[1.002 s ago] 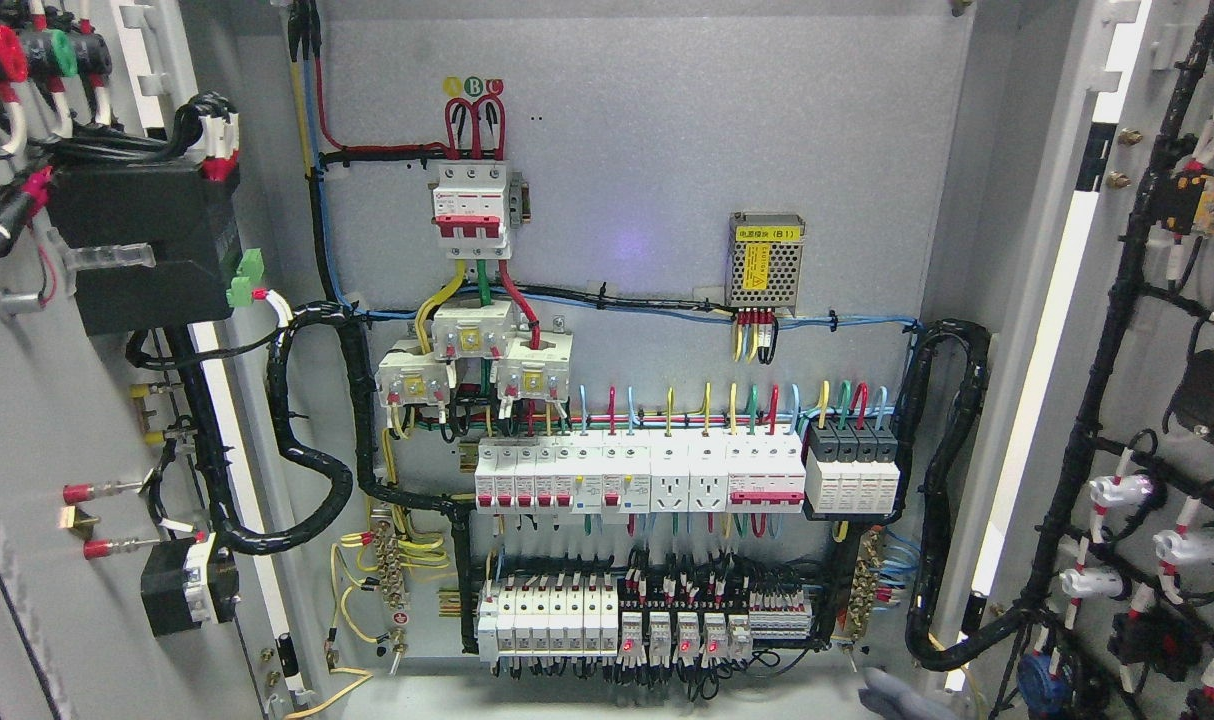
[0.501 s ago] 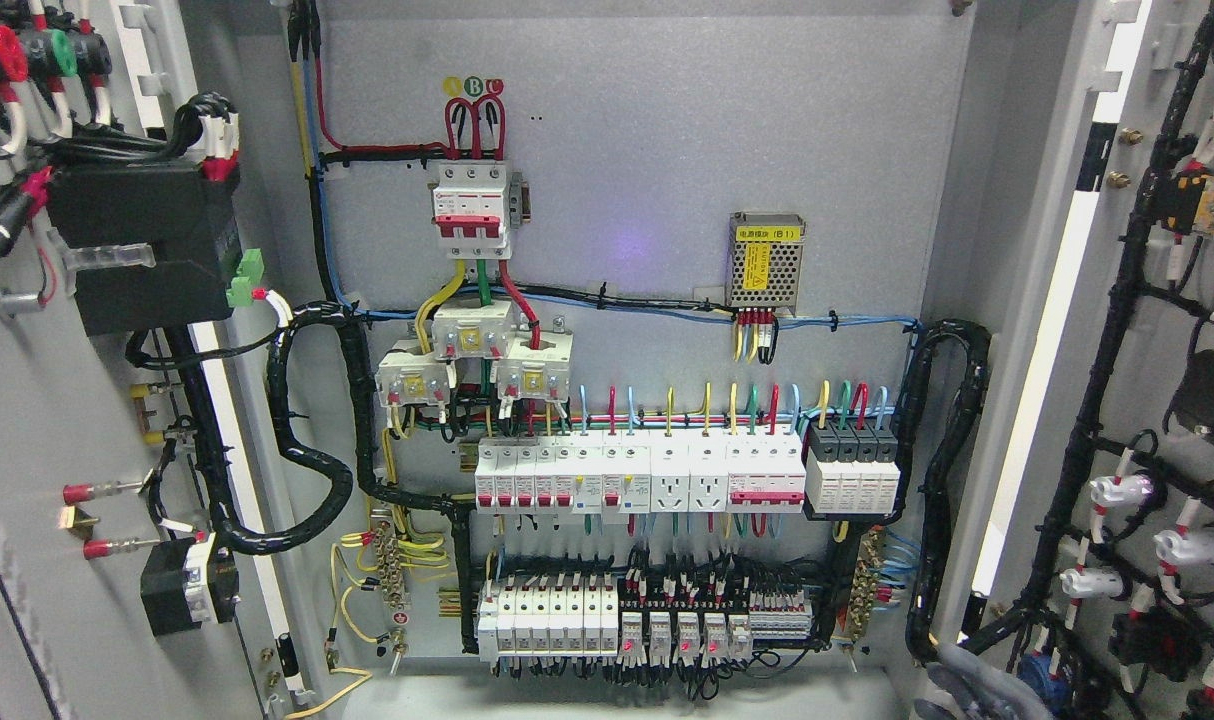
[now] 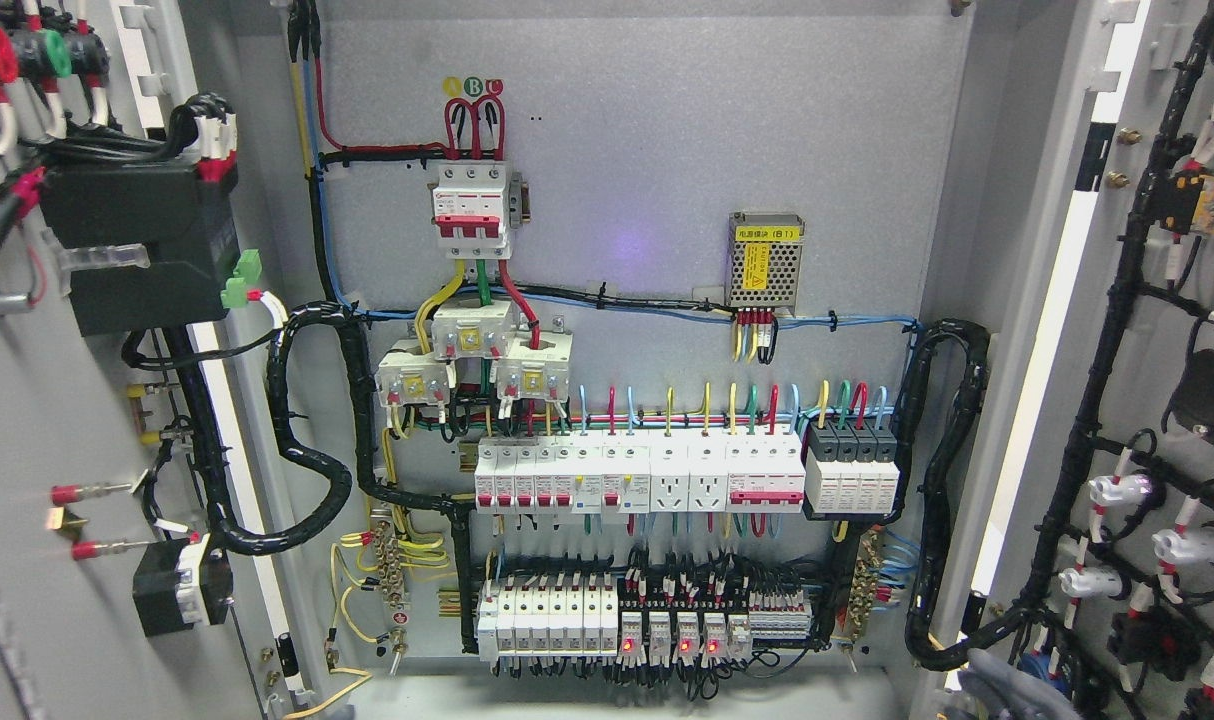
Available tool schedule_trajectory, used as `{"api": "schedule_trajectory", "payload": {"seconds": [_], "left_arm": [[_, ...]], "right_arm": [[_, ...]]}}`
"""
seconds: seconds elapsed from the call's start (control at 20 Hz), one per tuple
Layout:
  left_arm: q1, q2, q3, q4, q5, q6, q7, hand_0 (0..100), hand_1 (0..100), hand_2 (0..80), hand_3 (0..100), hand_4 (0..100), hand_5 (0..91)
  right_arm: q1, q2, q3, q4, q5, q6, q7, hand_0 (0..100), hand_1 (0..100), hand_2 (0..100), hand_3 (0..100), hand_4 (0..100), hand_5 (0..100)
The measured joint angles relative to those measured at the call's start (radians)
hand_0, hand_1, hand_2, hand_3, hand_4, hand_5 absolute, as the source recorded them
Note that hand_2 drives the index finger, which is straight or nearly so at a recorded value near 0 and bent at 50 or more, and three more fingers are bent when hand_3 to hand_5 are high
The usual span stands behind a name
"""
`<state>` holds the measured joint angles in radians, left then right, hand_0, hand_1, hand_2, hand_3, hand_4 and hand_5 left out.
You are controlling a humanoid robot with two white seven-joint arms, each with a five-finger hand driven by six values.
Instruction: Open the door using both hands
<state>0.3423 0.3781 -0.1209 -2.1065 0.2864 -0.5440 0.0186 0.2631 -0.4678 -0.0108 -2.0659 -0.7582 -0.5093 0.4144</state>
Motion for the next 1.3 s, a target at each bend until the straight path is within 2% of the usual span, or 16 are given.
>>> {"api": "schedule_trajectory", "payload": {"seconds": [0.4, 1.3], "left_arm": [[0.048, 0.069, 0.104, 0.000, 0.112, -0.026, -0.002, 0, 0, 0.0, 0, 0, 0.0], [0.095, 0.154, 0.269, 0.057, 0.258, -0.027, -0.006, 0, 0, 0.0, 0, 0, 0.0]], "right_arm": [[0.020, -0.014, -0.057, 0.010, -0.038, -0.001, 0.001, 0, 0, 0, 0, 0, 0], [0.049, -0.020, -0.179, 0.064, -0.099, 0.002, 0.003, 0, 0, 0, 0, 0, 0]]}}
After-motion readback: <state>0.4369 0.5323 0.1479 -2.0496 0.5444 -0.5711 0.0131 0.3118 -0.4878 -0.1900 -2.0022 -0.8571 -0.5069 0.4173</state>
